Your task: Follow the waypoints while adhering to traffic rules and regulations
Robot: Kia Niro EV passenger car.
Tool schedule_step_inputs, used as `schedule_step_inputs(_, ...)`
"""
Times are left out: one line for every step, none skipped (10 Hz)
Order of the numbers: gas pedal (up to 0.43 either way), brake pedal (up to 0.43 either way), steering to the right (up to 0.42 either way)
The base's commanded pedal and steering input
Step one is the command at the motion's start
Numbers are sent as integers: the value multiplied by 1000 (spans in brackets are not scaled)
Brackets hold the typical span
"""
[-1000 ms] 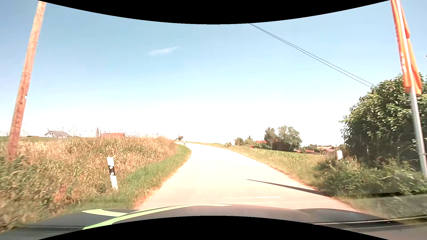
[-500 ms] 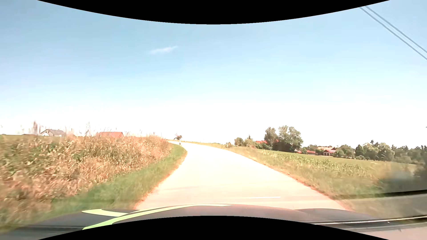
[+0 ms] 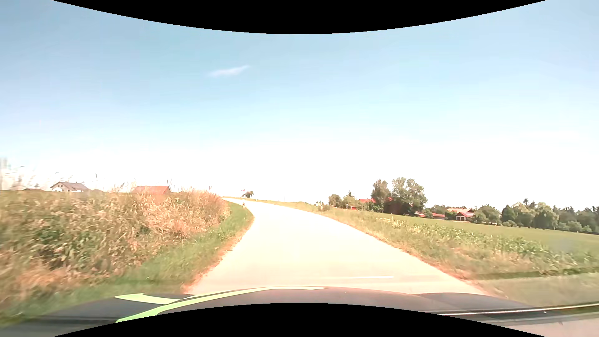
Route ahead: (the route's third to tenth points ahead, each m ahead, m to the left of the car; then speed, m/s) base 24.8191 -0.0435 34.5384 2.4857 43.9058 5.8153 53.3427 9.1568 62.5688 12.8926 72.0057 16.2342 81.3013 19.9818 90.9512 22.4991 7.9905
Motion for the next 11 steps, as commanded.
schedule_step_inputs(390,0,-6)
schedule_step_inputs(390,0,-11)
schedule_step_inputs(390,0,-15)
schedule_step_inputs(390,0,-18)
schedule_step_inputs(390,0,-21)
schedule_step_inputs(390,0,-25)
schedule_step_inputs(390,0,-29)
schedule_step_inputs(378,0,-30)
schedule_step_inputs(378,0,-34)
schedule_step_inputs(378,0,-37)
schedule_step_inputs(378,0,-39)
